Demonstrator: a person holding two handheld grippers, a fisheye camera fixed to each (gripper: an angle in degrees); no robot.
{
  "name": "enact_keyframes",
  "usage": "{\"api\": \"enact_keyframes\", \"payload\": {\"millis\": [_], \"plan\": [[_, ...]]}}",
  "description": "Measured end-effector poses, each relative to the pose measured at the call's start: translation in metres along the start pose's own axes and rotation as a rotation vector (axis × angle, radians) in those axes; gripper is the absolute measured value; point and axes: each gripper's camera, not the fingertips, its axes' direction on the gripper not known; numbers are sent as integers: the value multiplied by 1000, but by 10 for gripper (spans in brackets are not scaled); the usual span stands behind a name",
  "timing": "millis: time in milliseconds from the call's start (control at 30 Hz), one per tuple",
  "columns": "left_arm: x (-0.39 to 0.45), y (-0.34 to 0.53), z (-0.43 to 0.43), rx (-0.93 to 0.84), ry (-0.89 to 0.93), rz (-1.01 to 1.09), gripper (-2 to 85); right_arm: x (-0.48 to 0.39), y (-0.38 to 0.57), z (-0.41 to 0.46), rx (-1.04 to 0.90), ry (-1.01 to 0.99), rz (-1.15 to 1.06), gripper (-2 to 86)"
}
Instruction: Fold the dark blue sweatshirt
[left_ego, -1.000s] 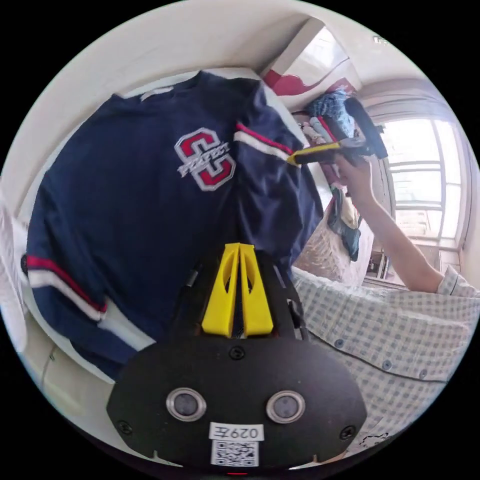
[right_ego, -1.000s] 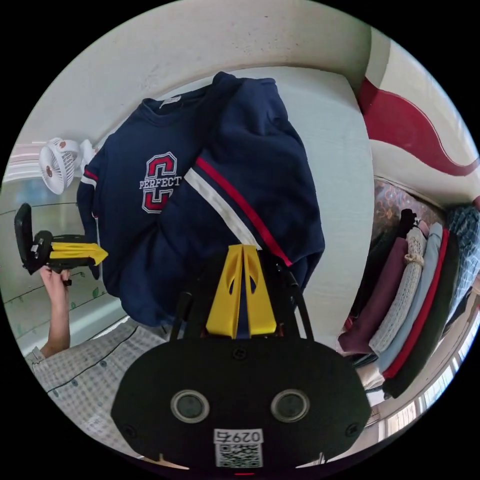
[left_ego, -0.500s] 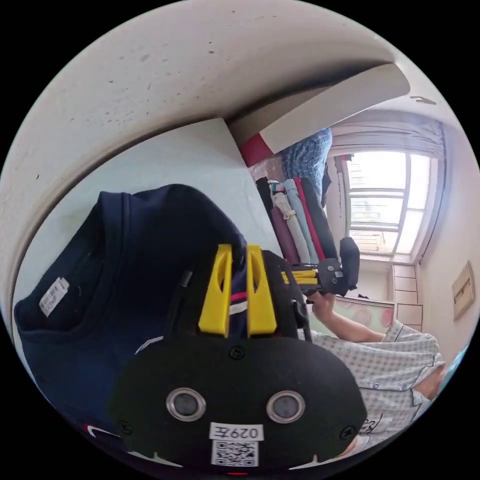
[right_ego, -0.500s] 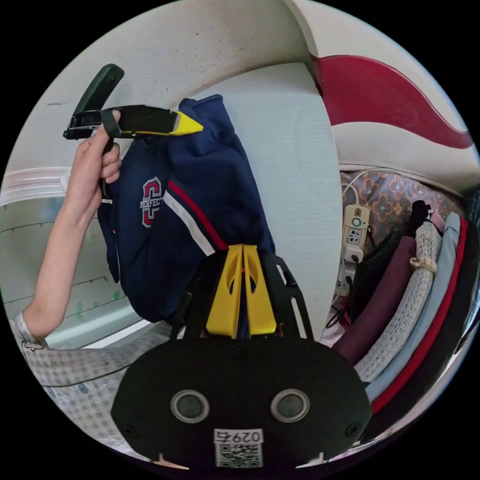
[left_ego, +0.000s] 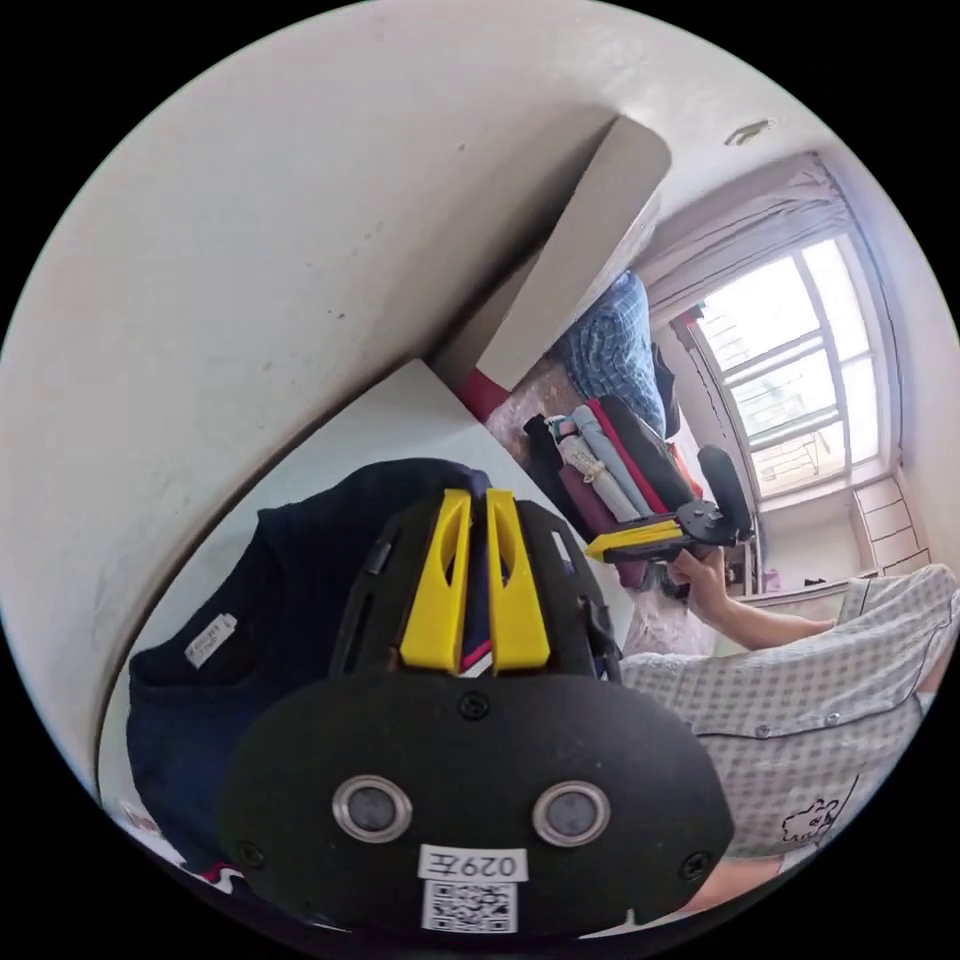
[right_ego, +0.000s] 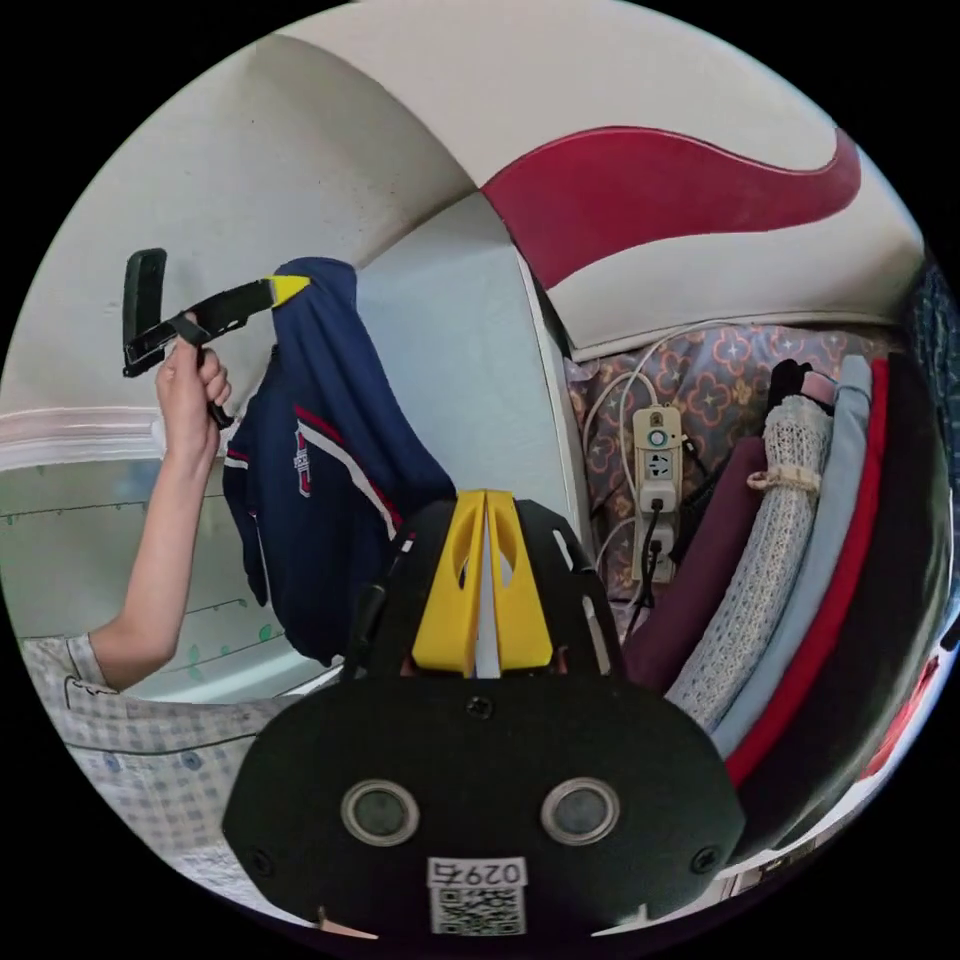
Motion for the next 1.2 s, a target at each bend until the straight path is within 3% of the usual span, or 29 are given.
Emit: {"api": "enact_keyframes", "payload": {"millis": [100, 167, 200, 300, 400, 567, 700, 800, 833, 1033, 1067, 1133, 1200], "plan": [[-4, 4, 1, 7, -43, -33, 9, -15, -15, 0, -2, -99, -77, -5], [-14, -14, 15, -77, 83, -36, 15, -34, -28, 8, -40, -107, -146, -5], [-14, -26, 19, -95, 142, -14, 12, -48, -34, 8, -43, -44, -184, -5], [-3, -45, 10, -109, 71, 12, -2, -64, -41, 3, -36, 145, -145, -5], [9, -37, -25, 6, 46, 7, -8, -71, -44, -9, -22, 112, -171, -5], [18, 47, -26, -4, -5, -101, -9, -101, -69, -16, -2, 46, -269, -6], [22, 144, 24, -141, 77, -243, -10, -145, -113, -2, -9, 167, -414, -6], [25, 205, 40, -179, 103, -357, -10, -152, -146, 17, -96, 358, -384, -6], [26, 225, 41, -177, 98, -404, -10, -153, -151, 8, -77, 325, -368, -6], [32, 280, 24, -115, 28, -516, -10, -195, -119, -39, 80, 368, -428, -6], [31, 281, 26, -131, 17, -520, -10, -199, -120, -36, 58, 376, -446, -6], [19, 281, 36, -223, -25, -521, -10, -204, -135, -14, -110, 605, -410, -6], [15, 278, 36, -280, -54, -498, -10, -209, -138, -30, -69, 586, -390, -6]]}}
